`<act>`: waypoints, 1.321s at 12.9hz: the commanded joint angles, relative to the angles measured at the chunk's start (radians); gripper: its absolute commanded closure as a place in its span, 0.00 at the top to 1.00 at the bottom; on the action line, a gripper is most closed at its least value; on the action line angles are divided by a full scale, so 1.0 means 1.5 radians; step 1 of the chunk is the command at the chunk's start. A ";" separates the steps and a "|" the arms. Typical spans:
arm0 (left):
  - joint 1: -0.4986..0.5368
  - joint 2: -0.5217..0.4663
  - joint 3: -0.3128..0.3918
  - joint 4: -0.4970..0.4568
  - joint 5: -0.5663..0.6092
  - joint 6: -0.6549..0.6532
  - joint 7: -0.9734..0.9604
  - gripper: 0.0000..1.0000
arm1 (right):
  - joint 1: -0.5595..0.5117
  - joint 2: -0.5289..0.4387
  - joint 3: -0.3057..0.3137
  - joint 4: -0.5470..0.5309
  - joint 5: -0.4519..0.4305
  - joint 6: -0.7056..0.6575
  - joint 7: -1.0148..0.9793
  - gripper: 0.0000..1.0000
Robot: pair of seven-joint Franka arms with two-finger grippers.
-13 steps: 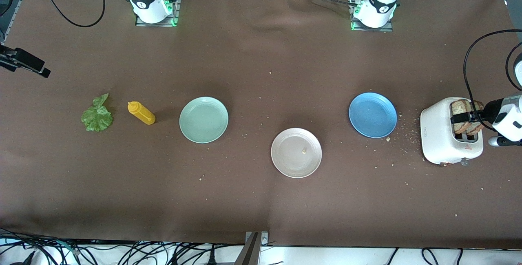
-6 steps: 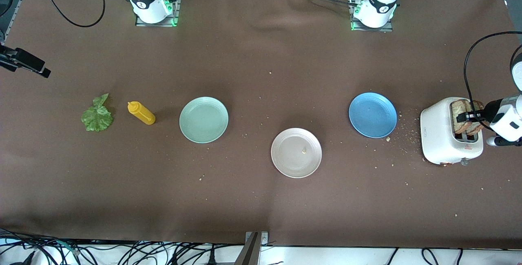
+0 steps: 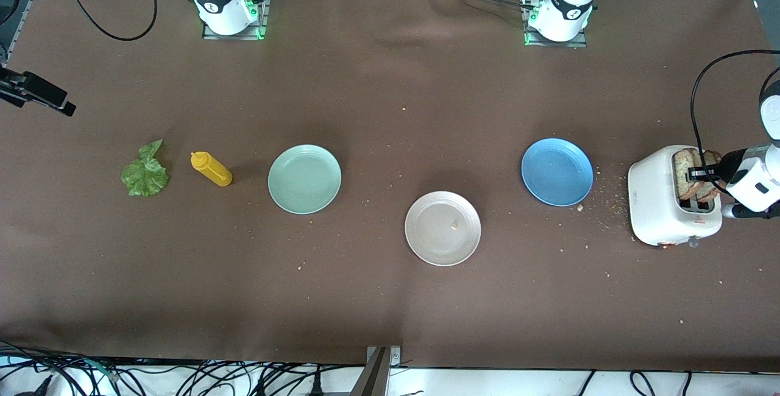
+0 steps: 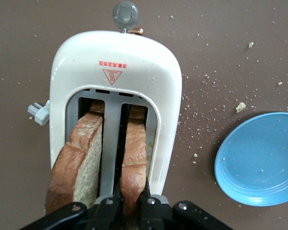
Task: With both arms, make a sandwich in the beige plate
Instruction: 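Grasp the bread slice with the left gripper and lift it out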
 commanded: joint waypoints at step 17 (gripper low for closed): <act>0.018 0.029 -0.015 0.188 -0.434 -0.290 -0.019 0.00 | 0.021 0.026 0.020 -0.011 0.009 -0.017 -0.079 1.00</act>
